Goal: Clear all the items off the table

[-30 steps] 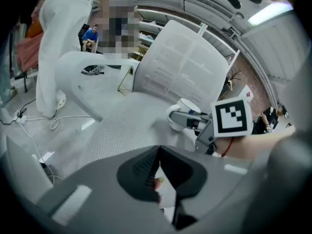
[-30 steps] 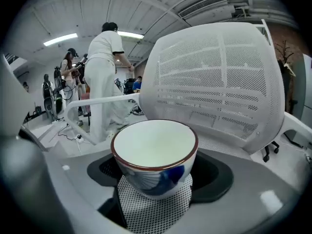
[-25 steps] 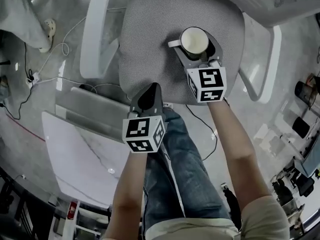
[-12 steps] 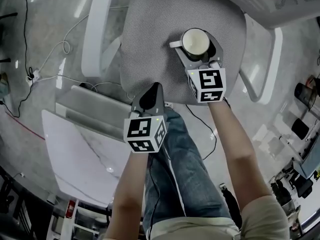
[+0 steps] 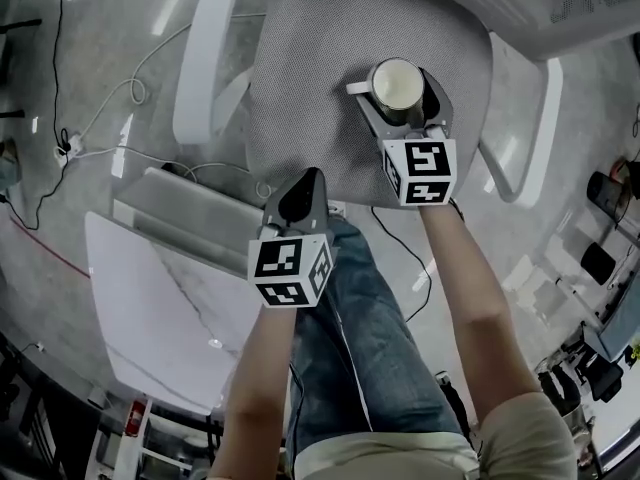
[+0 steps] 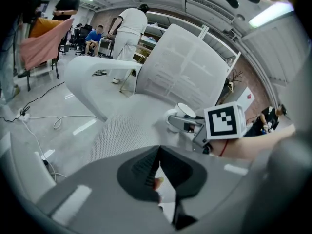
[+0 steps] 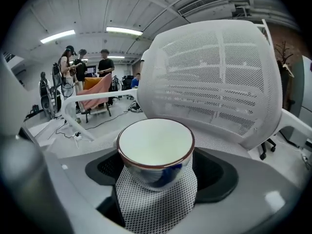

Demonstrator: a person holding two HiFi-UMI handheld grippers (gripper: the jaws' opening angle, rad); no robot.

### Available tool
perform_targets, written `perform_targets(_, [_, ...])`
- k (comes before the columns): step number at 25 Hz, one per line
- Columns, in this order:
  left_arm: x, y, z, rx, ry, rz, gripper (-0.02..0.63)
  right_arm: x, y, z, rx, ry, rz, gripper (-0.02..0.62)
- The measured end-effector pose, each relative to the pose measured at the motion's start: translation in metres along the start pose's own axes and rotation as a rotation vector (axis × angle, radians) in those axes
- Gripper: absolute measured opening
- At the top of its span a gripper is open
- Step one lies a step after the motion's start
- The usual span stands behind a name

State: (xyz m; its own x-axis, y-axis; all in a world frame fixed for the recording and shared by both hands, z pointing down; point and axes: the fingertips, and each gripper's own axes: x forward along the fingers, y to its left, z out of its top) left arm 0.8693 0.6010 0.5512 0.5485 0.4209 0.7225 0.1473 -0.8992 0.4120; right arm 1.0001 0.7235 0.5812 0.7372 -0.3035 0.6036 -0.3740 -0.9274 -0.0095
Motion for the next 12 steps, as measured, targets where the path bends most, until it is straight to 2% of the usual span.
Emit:
perform_targets(7, [-0.01,0.0,-0.006,-0.02,-0.024,-0.001,0.009,-0.027,-0.001,-0.009,0.034,-0.001,-0.046,0.425])
perform_targets(12, [-0.021,0.005,-0.012,-0.039,-0.053,0.0,0.009,-0.05,0.016,-0.015,0.041,-0.011,-0.055,0.422])
